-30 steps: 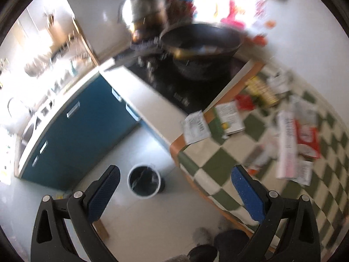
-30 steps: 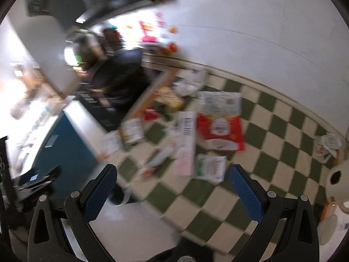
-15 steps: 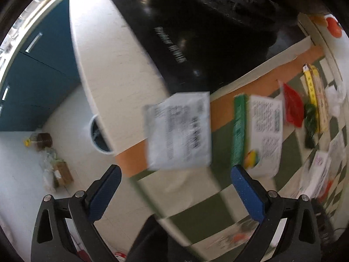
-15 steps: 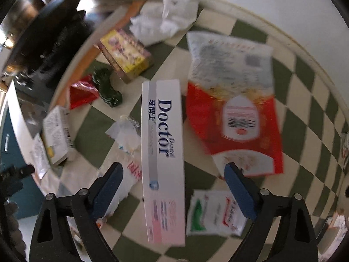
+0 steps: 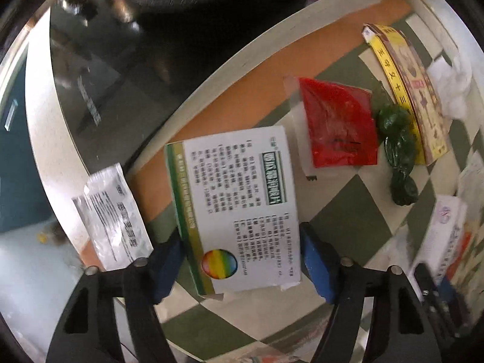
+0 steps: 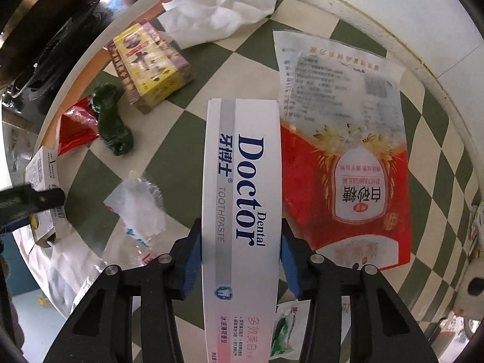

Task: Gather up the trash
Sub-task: 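Grasp the white-green medicine box with the left gripper while the right grasps the Doctor toothpaste box, then carry both boxes to the white bin and open both grippers over it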

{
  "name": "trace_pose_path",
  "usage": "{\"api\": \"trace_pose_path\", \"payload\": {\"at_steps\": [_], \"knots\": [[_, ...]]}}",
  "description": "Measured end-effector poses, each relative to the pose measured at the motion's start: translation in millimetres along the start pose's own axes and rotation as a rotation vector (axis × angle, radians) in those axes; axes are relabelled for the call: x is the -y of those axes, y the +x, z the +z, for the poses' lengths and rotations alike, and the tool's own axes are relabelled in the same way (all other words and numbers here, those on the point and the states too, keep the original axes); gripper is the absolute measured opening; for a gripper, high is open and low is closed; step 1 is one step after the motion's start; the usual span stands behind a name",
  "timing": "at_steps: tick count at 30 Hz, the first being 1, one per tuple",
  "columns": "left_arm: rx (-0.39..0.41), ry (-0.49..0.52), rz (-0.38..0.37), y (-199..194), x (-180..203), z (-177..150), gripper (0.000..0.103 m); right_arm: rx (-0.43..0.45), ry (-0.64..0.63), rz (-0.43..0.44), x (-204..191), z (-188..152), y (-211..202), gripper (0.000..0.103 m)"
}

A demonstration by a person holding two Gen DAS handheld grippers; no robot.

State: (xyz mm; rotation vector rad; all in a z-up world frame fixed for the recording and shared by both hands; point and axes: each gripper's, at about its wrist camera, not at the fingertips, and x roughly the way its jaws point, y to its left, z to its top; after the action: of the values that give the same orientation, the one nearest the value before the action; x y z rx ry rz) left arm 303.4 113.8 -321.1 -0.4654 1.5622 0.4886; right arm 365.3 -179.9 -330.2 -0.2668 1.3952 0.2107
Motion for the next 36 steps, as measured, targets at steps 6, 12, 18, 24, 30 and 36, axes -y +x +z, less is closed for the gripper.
{"api": "trace_pose_path", "payload": {"at_steps": [6,12,18,24,30,36], "knots": [[0.081,0.076,0.094,-19.6,19.4,-24.2,0.065,-0.034,-0.025,-0.006,1.1,-4.9,4.7,0.049],[0.171,0.13,0.146,-53.1,48.3,-50.4,0.065,0.007,-0.051,-0.008,0.3,-15.5,-2.8,0.048],[0.293,0.167,0.147,-115.8,60.8,-88.2,0.065,0.077,-0.071,0.024,-0.4,-24.5,-38.8,0.048],[0.385,0.165,0.113,-157.8,52.2,-109.6,0.065,0.137,-0.054,0.066,8.6,-24.4,-88.0,0.048],[0.458,0.145,0.07,-156.5,13.2,-96.8,0.065,0.205,-0.056,0.094,-19.5,-15.5,-125.5,0.047],[0.506,0.091,0.031,-158.4,-53.3,-95.1,0.065,0.246,-0.116,0.137,-68.7,-24.8,-161.9,0.048]]}}
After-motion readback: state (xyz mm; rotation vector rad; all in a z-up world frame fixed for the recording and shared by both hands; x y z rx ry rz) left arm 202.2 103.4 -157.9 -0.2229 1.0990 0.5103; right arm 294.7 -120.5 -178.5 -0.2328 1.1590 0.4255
